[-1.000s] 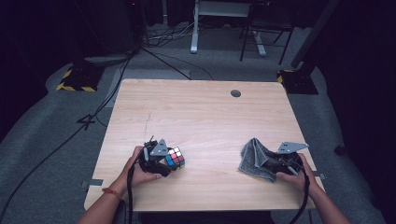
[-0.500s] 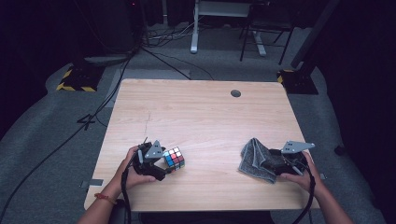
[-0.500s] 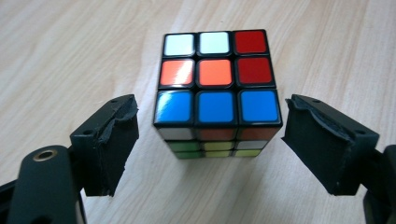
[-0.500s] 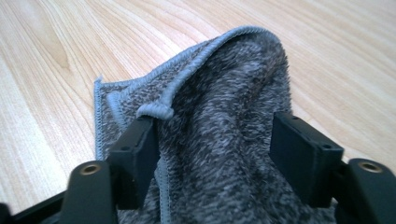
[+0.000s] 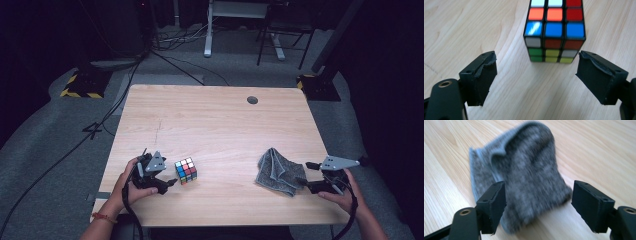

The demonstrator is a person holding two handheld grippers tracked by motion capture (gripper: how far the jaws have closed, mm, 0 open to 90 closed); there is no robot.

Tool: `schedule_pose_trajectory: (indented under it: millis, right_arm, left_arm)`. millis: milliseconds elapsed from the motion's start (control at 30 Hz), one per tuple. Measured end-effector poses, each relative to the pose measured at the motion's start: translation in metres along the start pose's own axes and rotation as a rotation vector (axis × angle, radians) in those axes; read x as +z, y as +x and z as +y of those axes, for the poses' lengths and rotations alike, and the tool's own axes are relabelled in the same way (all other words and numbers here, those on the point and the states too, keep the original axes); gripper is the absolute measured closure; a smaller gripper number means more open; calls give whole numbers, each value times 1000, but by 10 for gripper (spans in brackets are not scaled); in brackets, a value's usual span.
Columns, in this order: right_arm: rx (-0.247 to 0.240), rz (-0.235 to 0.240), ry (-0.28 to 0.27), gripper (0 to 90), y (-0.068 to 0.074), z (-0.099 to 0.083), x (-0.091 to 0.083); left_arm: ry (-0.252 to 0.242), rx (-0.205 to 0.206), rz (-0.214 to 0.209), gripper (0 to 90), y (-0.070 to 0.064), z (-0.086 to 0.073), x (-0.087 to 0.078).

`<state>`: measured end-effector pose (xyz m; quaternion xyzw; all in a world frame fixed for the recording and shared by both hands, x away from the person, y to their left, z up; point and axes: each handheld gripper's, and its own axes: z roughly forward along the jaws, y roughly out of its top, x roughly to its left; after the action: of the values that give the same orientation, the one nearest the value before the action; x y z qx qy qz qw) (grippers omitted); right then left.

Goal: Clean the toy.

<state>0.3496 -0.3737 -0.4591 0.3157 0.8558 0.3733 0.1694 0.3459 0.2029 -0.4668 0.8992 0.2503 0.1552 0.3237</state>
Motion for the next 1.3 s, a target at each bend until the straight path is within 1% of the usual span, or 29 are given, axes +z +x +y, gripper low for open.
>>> schedule_pose_trajectory:
  millis: [33,67,100,133,200,267,300,367,433,500,600,700,733,767,867,967,1300]
  right_arm:
    - [9,3,-2,277,-1,-4,-1]
    - [19,8,-3,279,-2,-8,-3]
    - [25,4,-4,279,-3,-12,-4]
    - [28,-6,0,278,-4,-16,-5]
    - [40,-18,-2,274,-6,-22,-6]
    - [57,-36,-1,272,-8,-29,-5]
    - [61,-43,-1,272,-10,-32,-5]
    - [70,-56,12,269,-12,-38,-2]
    - [78,-72,22,268,-14,-43,0]
    - [92,-80,22,268,-16,-48,1]
    - [127,-84,11,263,-19,-53,1]
    - [146,-99,9,252,-21,-57,2]
    - [158,-98,4,255,-22,-58,2]
    - [164,-113,2,260,-21,-58,2]
    - [167,-125,5,248,-21,-59,2]
    - [178,-126,10,236,-22,-59,2]
    - [177,-127,9,235,-22,-59,2]
  left_arm:
    - [18,8,8,169,-1,-2,1]
    - [34,25,23,172,-2,-5,3]
    - [56,44,35,178,-3,-7,5]
    - [73,54,37,182,-4,-9,7]
    - [84,44,28,189,-3,-12,9]
    - [89,43,31,192,-3,-15,10]
    - [91,35,31,191,-2,-16,10]
    - [90,6,34,185,-1,-20,9]
    - [83,-7,22,182,1,-23,10]
    - [75,-33,7,180,3,-27,9]
    - [65,-61,-5,165,6,-32,8]
    - [35,-137,-42,155,12,-39,9]
    - [18,-147,-51,154,13,-42,9]
    - [6,-141,-51,148,14,-44,9]
    - [-27,-146,-50,148,13,-48,9]
    - [-28,-155,-41,148,12,-48,9]
    - [-26,-169,-27,147,12,-48,9]
